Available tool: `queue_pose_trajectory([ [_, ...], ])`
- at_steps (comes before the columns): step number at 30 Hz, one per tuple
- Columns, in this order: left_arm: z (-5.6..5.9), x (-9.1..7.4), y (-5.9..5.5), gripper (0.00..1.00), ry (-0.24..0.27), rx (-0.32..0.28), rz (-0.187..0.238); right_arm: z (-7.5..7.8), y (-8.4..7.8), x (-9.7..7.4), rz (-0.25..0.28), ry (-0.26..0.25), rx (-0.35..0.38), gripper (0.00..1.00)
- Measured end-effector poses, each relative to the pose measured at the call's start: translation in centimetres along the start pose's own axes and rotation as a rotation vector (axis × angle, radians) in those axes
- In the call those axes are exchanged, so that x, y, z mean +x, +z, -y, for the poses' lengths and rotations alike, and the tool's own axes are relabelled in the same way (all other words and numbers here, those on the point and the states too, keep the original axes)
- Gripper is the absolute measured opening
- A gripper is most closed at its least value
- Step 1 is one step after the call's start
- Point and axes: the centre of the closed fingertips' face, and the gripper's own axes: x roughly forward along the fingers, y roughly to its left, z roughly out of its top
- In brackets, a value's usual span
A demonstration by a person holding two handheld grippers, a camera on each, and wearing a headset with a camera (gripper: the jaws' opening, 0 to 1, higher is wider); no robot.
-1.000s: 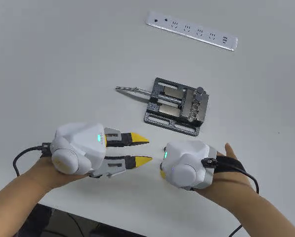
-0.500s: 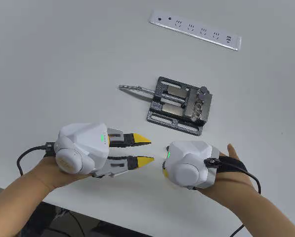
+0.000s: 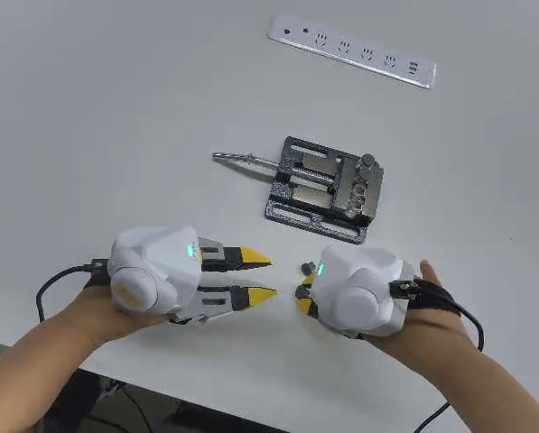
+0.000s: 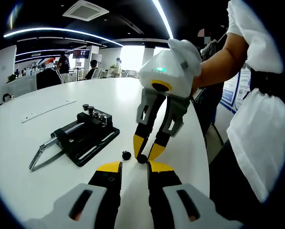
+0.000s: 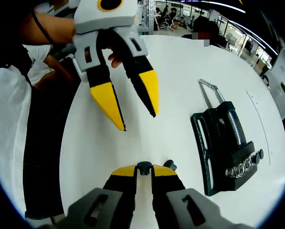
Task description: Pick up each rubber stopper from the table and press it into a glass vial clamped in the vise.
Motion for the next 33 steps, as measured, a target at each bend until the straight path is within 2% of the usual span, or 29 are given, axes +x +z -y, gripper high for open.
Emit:
queue_pose_trajectory([
  [8,0.3,1.3,-0.4,0.17,-0.009,-0.018,-0.003,0.8,0.2,-1.0,0.021,-0.027,0.032,0.11],
  [16,-0.1,2.4,-0.1,0.17,0.03,-0.05,0.025,1.6,1.9,-2.1,0.107,-0.057,0.099,0.11],
  [22,-0.1,2.8,0.0,0.17,0.034,-0.062,0.036,2.0,3.2,-2.7,0.166,-0.069,0.144,0.11],
  [33,-0.8,2.9,1.3,0.17,0.065,-0.124,0.101,2.3,4.2,-3.1,0.228,-0.078,0.192,0.11],
])
